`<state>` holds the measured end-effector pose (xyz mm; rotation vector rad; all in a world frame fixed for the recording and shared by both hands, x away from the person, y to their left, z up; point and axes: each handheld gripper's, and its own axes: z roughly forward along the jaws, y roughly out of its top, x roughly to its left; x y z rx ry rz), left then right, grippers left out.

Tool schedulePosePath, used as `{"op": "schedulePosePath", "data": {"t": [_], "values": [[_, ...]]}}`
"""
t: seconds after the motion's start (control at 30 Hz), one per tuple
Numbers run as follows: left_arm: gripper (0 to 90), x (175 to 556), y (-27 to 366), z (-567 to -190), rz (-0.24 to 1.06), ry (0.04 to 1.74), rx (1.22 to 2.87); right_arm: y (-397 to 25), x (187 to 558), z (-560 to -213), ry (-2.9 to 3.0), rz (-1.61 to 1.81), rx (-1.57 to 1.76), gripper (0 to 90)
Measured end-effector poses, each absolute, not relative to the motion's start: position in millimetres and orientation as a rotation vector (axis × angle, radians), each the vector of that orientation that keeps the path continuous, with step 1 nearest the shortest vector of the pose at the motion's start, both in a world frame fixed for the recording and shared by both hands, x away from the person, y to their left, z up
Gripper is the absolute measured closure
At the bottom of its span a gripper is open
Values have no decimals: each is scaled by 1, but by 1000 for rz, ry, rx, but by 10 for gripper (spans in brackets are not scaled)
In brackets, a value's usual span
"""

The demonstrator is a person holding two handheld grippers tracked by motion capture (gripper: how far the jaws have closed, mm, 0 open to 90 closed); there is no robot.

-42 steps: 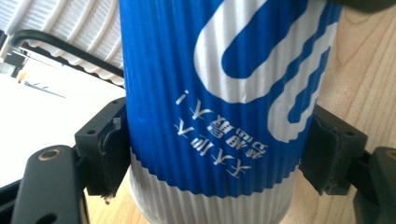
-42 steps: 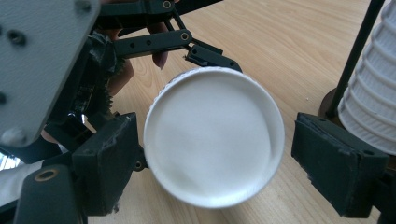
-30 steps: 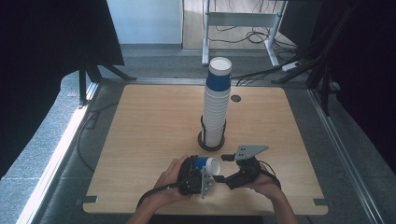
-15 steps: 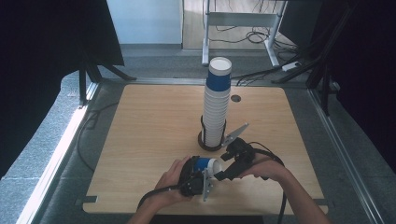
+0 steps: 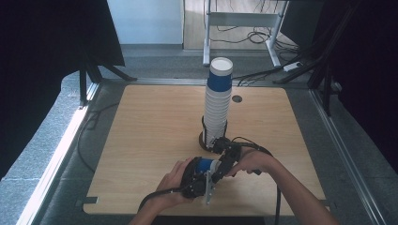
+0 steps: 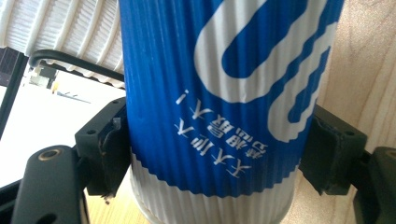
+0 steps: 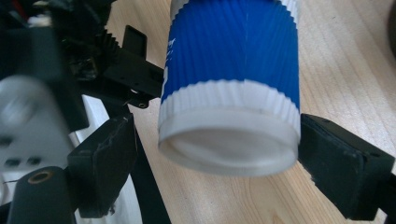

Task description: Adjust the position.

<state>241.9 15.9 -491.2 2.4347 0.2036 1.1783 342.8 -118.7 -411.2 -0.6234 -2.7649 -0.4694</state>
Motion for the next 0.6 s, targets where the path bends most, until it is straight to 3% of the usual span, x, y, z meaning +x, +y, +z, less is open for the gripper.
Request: {"op": "schedulePosePath", "data": {"t": [0.6], "values": [[200,242,13,-496,1183,182,2447,-109,357,-422,-2757,-430,-608,250]]}}
